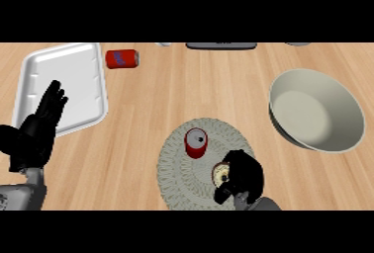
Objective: Pick the cupcake from the placemat and place it in the bowl
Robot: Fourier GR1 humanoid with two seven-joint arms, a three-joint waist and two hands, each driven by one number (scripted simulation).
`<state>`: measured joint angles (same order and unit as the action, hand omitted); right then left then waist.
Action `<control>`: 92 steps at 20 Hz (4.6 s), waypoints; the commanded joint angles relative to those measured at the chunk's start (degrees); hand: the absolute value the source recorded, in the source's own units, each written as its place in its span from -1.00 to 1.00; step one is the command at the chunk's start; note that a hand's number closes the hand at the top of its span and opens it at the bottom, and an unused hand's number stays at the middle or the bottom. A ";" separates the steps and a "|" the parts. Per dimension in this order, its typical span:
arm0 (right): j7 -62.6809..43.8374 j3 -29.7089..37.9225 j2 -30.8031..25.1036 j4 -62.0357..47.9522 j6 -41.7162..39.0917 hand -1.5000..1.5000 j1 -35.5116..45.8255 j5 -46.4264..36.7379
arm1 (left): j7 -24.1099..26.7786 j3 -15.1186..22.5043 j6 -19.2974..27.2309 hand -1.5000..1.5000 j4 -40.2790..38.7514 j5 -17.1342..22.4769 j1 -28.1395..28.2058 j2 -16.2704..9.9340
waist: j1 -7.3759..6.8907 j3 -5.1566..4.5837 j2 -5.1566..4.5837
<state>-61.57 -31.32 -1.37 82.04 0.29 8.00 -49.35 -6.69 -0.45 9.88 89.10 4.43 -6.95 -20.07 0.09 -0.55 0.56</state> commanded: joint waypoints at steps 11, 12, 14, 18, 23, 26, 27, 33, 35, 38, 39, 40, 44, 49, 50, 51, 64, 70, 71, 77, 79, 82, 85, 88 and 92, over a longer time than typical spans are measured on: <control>29.39 -14.69 -12.28 7.44 -9.36 1.00 4.64 -1.49 | -0.45 -1.05 -0.76 0.00 -1.44 -0.53 -1.62 0.89 | -0.50 0.60 -0.36; 30.48 -14.34 -14.63 11.44 -10.10 1.00 5.12 -1.64 | -2.24 -1.12 -0.31 0.00 -0.21 -0.76 -2.45 0.50 | 0.09 0.60 -0.11; 32.70 -12.18 -18.93 17.52 -10.81 1.00 5.48 -1.37 | 0.92 -2.22 -0.73 0.00 -2.67 -0.55 -1.42 0.78 | 0.64 0.52 -0.29; 30.29 -6.51 -24.34 32.86 -10.15 1.00 4.62 -2.58 | -0.21 -2.25 -1.37 0.00 -1.52 -0.59 0.03 0.30 | 1.16 0.52 -0.04; 27.04 5.18 -25.65 45.18 -7.64 1.00 5.40 -0.59 | -1.55 -2.05 -0.91 0.00 1.35 -0.53 0.56 0.76 | 1.26 0.57 -0.07; 25.44 11.41 -24.61 50.05 -11.64 1.00 5.76 6.68 | -0.53 -3.21 -2.33 0.00 0.05 -0.44 0.36 -0.38 | 0.53 0.53 -0.37; 24.99 11.94 -25.82 53.52 -11.31 1.00 2.90 5.64 | -3.42 -2.95 -1.28 0.00 -1.05 -0.86 -3.78 0.13 | 1.13 0.56 -0.37; 29.97 30.69 -27.90 43.10 -16.41 1.00 8.62 19.19 | -1.81 -2.29 -2.04 0.00 3.26 -1.50 1.88 1.98 | -0.46 0.57 -0.54; 34.65 32.75 -27.21 40.61 -15.61 1.00 7.07 20.99 | 1.17 -3.50 -2.78 0.00 -3.22 -1.83 -2.01 2.36 | 0.06 0.56 -0.62; 40.07 35.26 -26.12 31.23 -13.62 1.00 10.20 22.61 | 1.90 -3.06 -3.87 0.00 -0.50 -1.97 2.12 2.35 | -0.49 0.57 -0.64; 42.46 36.78 -27.25 29.00 -14.41 1.00 9.23 22.92 | 0.91 -3.60 -2.97 0.00 -4.35 -2.60 -3.78 2.57 | -0.04 0.57 -0.69; 44.49 33.69 -25.28 24.69 -11.61 1.00 10.42 18.94 | -2.50 -5.51 -4.69 0.00 -0.90 -0.64 -3.33 0.18 | -0.51 0.58 -0.68; 54.90 36.60 -25.58 10.31 -8.42 1.00 13.65 18.70 | 0.98 -3.80 -3.50 0.00 -2.45 -3.09 -2.04 2.81 | -0.67 0.57 -0.80; 61.97 38.86 -26.02 -5.01 -6.61 1.00 21.89 18.15 | -1.46 -3.07 -3.71 0.00 -0.31 -3.69 -0.67 3.89 | -0.96 0.57 -0.76; 63.95 37.76 -25.64 -7.43 -5.66 1.00 22.11 16.34 | -1.26 -4.87 -4.42 0.00 -0.98 -3.48 -2.07 2.34 | -0.80 0.57 -0.73; 63.01 36.97 -24.15 -9.95 -4.09 1.00 25.12 14.96 | 1.53 -5.50 -5.84 0.00 -2.07 -2.43 -0.74 2.53 | -0.93 0.55 -0.75; 74.54 38.71 -29.10 -41.31 -11.84 -1.00 34.42 13.17 | -0.55 -5.11 -5.42 0.00 -0.13 -3.94 -1.84 3.08 | -1.26 0.59 -0.89; 79.86 52.75 -26.30 -43.55 -14.70 -1.00 34.13 29.49 | -0.13 -5.85 -6.21 0.00 -0.62 -3.00 -1.31 2.61 | -0.80 0.68 -0.77; 81.59 55.25 -25.79 -44.72 -13.63 -1.00 33.48 31.74 | -0.23 -5.24 -5.37 0.00 -0.11 -3.51 -0.69 3.57 | -0.98 0.75 -0.89; 80.84 65.35 -36.36 -53.04 -26.84 -1.00 35.42 42.13 | 0.31 -6.01 -5.92 0.00 -1.81 -3.49 -2.73 2.96 | -0.70 0.67 -1.10; 80.89 66.22 -40.95 -58.04 -29.55 -1.00 36.22 42.09 | -1.59 -5.36 -5.62 0.00 -1.14 -3.94 -3.13 3.27 | -1.45 0.72 -1.30; 86.21 67.01 -46.24 -61.39 -35.18 -1.00 29.47 41.97 | -1.64 -4.96 -5.40 0.00 1.39 -4.11 -1.65 3.76 | -1.39 0.79 -1.29; 89.04 66.91 -50.91 -64.72 -40.03 -1.00 29.10 41.41 | 1.27 -5.89 -6.15 0.00 -1.94 -3.84 -2.40 3.64 | -1.73 0.82 -1.63; 90.49 68.69 -52.40 -67.68 -44.25 -1.00 28.80 43.39 | -1.68 -4.50 -5.17 0.00 0.69 -4.67 -3.05 4.43 | -2.02 0.91 -1.46; 93.81 68.42 -53.75 -67.28 -50.14 -1.00 24.78 43.99 | 0.29 -5.53 -6.70 0.00 -1.47 -3.36 -2.23 4.18 | -1.42 0.94 -1.45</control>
<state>25.41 36.39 -52.66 16.26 -39.98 35.88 -6.31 -7.14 -5.83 3.70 88.24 0.76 -9.59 -16.08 -1.69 0.36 -0.97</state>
